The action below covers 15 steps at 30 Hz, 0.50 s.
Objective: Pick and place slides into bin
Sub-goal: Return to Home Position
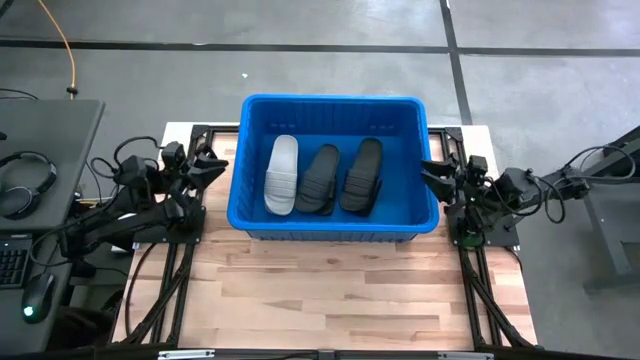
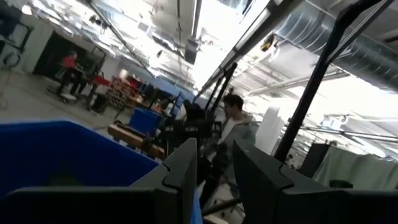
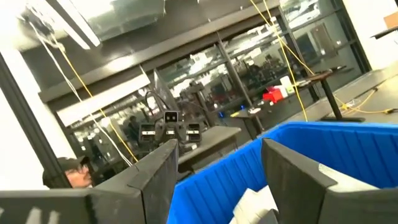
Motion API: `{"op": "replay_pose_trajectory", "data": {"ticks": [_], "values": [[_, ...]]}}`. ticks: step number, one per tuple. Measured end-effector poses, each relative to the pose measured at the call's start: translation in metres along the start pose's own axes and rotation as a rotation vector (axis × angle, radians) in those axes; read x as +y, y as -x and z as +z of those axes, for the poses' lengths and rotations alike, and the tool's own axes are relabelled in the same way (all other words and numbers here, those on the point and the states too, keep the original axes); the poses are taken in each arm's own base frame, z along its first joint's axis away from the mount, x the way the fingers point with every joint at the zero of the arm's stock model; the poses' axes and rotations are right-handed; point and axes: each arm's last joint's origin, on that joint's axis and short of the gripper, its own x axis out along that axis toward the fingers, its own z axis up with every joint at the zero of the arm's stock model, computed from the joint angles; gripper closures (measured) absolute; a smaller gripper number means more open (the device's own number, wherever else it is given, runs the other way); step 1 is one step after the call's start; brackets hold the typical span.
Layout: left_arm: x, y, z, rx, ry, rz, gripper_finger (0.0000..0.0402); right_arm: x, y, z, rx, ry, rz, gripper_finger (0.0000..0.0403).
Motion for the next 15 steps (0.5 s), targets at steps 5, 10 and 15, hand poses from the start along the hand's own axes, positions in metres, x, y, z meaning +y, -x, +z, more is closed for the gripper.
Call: {"op": "replay_pose_trajectory", "data": {"ticks": [5,10,15], "values": [[0.002,0.002,-0.004,0.043,-0.003,0.033,0.0309,-0.013,0.011,-0.020,-0.063,-0.049,0.028,0.0189],[0.002,0.003,-0.004,0.046,-0.001,0.034,0.0309,-0.022,0.021,-0.033,-0.139,-0.088,0.068,0.0191],[0.006,0.003,-0.010,0.003,0.011,0.003,0.0309,-0.030,0.029,-0.042,-0.174,-0.119,0.074,0.0190]]}}
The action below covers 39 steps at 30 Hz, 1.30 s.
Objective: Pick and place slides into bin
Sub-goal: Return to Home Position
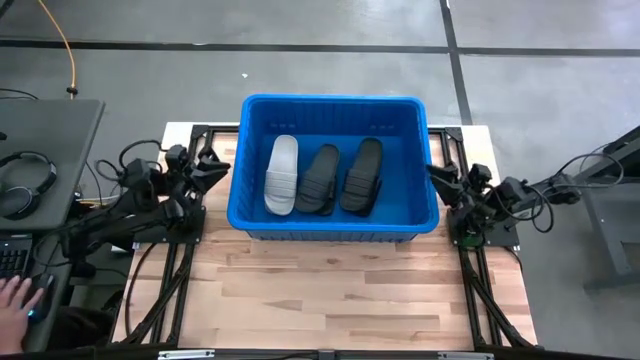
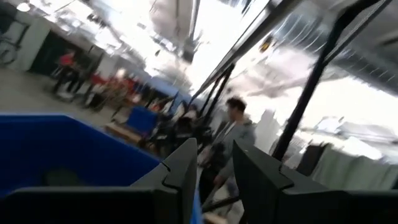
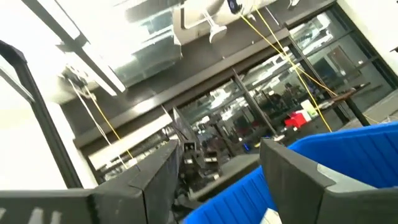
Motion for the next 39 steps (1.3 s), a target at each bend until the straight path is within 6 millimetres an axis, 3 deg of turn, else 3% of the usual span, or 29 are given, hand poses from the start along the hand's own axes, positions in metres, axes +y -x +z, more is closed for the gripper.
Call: {"op": "replay_pose_trajectory", "data": {"ticks": [5,10,19,32,39], "values": [[0.017,0.011,-0.031,-0.107,0.078,-0.084,0.0309,-0.001,0.003,0.004,-0.021,0.003,0.007,0.0194],[0.023,0.019,-0.043,-0.178,0.089,-0.140,0.0309,-0.002,0.004,0.000,0.021,0.055,-0.003,0.0192],[0.023,0.020,-0.043,-0.198,0.067,-0.125,0.0309,-0.005,0.005,-0.003,0.049,0.086,-0.035,0.0190],[0.021,0.020,-0.045,-0.123,0.068,-0.211,0.0309,-0.006,0.005,-0.010,0.125,-0.010,-0.016,0.0190],[0.021,0.020,-0.045,-0.121,0.211,-0.210,0.0309,-0.007,0.006,-0.014,0.161,-0.012,-0.030,0.0187]]}}
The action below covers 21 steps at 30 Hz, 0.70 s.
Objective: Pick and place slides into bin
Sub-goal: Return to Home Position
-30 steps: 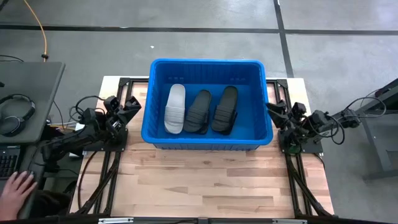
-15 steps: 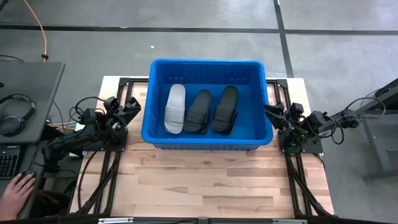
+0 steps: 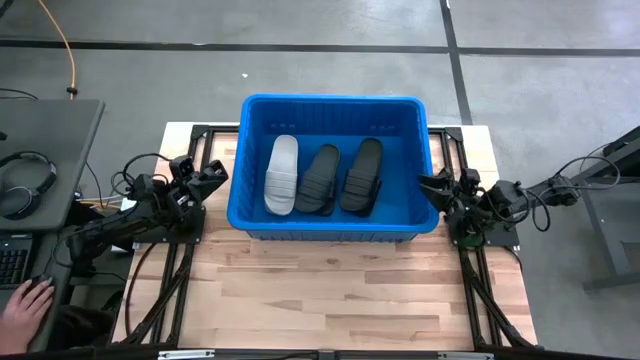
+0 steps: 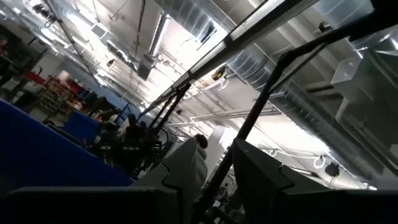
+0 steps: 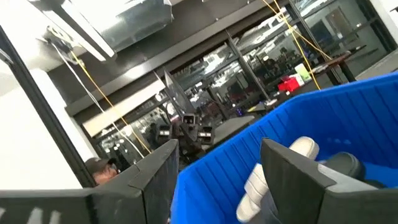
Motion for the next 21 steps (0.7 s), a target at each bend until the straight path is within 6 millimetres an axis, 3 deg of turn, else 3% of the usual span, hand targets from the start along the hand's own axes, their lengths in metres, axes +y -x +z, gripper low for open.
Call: {"op": "replay_pose_trajectory", "data": {"ticks": [14,21], "values": [[0.0062,0.0003,-0.0052,0.055,0.041,0.059,0.0309,-0.0031,0.0003,-0.0075,0.073,0.200,-0.023,0.0187],[0.0093,0.0006,-0.0078,0.082,0.059,0.094,0.0309,-0.0043,0.0005,-0.0102,0.099,0.221,-0.030,0.0187]]}}
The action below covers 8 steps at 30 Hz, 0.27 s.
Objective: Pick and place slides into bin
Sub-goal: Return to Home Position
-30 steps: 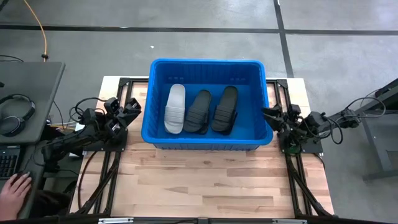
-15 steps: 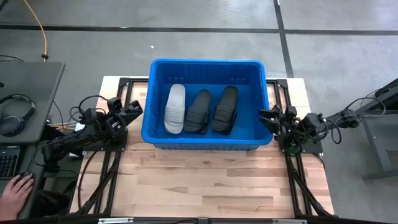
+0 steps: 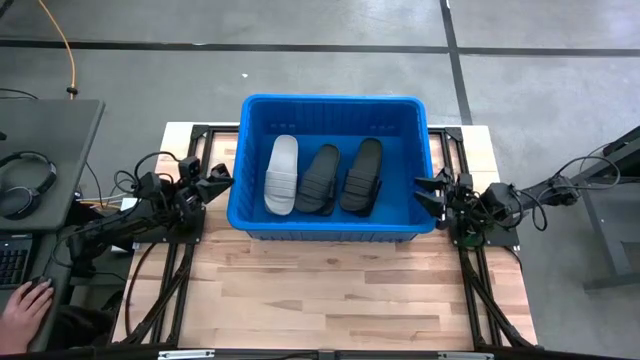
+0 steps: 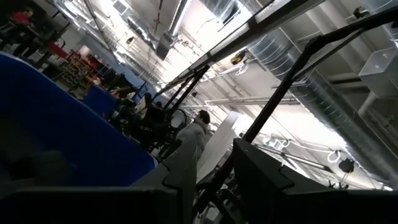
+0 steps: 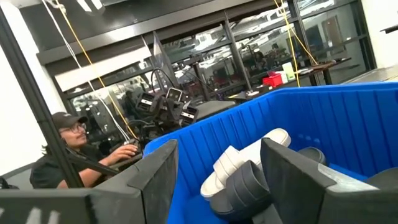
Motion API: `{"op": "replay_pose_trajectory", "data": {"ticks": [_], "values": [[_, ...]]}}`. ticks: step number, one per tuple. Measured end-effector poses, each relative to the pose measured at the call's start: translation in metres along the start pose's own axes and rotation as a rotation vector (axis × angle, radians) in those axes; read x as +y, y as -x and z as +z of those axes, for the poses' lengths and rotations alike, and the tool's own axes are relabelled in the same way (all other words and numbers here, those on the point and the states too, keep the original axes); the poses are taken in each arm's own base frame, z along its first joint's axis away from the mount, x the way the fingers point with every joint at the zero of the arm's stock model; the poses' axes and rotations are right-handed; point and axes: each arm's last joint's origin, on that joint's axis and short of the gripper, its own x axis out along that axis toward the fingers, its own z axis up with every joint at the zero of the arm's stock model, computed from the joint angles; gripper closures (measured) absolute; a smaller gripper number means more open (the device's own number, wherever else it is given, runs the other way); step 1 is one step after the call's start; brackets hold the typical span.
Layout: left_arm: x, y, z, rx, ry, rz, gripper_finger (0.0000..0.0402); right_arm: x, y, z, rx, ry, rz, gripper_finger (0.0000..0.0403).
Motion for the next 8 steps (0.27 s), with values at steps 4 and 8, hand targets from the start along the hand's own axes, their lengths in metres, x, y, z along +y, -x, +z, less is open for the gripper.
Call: {"op": "replay_pose_trajectory", "data": {"ticks": [4,8], "values": [[0.0007,0.0000,-0.0005,0.005,0.004,0.007,0.0309,-0.0001,0.0000,-0.0005,0.004,0.003,-0.001,0.0186],[0.0009,0.0000,-0.0007,0.006,0.005,0.008,0.0309,-0.0001,0.0000,-0.0005,0.004,0.003,-0.001,0.0183]]}}
